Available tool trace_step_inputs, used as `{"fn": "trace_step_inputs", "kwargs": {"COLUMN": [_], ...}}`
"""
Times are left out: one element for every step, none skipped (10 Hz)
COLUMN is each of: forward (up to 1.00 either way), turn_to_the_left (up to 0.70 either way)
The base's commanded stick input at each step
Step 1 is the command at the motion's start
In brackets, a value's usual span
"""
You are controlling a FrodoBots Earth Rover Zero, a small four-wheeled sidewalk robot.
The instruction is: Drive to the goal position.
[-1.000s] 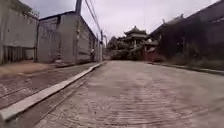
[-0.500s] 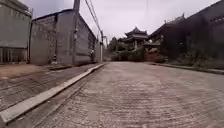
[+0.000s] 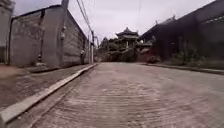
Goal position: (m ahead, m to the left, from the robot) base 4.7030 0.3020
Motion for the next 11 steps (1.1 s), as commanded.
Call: {"fn": "trace_step_inputs", "kwargs": {"forward": [1.00,1.00,1.00,1.00,1.00,1.00,1.00,1.00,1.00,1.00,1.00], "turn_to_the_left": [0.00,0.00,0.00,0.00,0.00,0.00,0.00,0.00,0.00,0.00,0.00]}}
